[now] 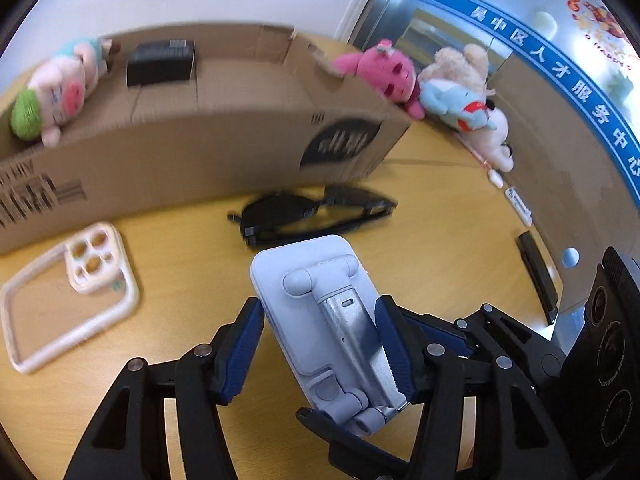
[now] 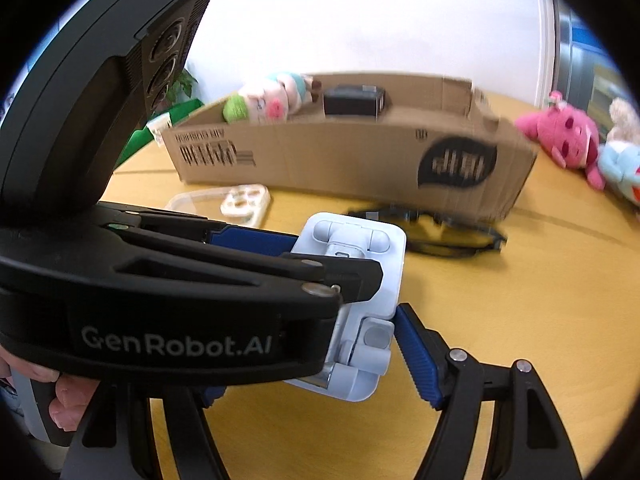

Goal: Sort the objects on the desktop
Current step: 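Lift the white phone stand with the left gripper and carry it over the box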

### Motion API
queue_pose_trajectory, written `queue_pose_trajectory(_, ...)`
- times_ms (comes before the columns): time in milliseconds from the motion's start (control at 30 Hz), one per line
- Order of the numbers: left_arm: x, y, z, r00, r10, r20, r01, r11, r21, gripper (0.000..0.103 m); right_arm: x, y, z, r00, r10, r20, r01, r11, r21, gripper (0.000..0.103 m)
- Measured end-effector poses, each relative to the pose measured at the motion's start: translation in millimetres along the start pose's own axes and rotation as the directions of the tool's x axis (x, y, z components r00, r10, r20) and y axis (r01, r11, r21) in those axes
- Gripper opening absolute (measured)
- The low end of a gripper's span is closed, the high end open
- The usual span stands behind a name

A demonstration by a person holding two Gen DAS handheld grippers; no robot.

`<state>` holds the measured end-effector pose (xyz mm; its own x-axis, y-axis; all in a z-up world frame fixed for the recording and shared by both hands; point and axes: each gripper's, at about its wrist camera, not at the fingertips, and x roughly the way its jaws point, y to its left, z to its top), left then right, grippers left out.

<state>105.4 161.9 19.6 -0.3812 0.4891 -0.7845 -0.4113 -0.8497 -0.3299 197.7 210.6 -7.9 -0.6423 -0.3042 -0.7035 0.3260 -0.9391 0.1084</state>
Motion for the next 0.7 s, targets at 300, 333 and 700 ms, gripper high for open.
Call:
queue_pose_trajectory(300, -57.3, -15.9, 63.4, 0.983, 0.038, 0.182, -0.056, 0.994, 0.092, 0.055, -27.8, 0.8, 74.9, 0.985, -0.027, 0.171, 0.042, 0.995, -0.085, 0.073)
queue_pose_trajectory(333, -64.4, -16.4, 74.2, 0.977, 0.040, 0.211, -0.062, 0.993, 0.102, 0.055, -29.6, -1.2, 83.9, 0.982, -0.028, 0.187, 0.045, 0.995, -0.090, 0.073)
queue_pose_trajectory(700, -86.9, -2.7, 197.9, 0.936, 0.029, 0.351, -0.095, 0.980, 0.172, 0.055, -18.2, -33.7, 203.8, 0.951, -0.051, 0.304, 0.098, 0.985, -0.140, 0.073)
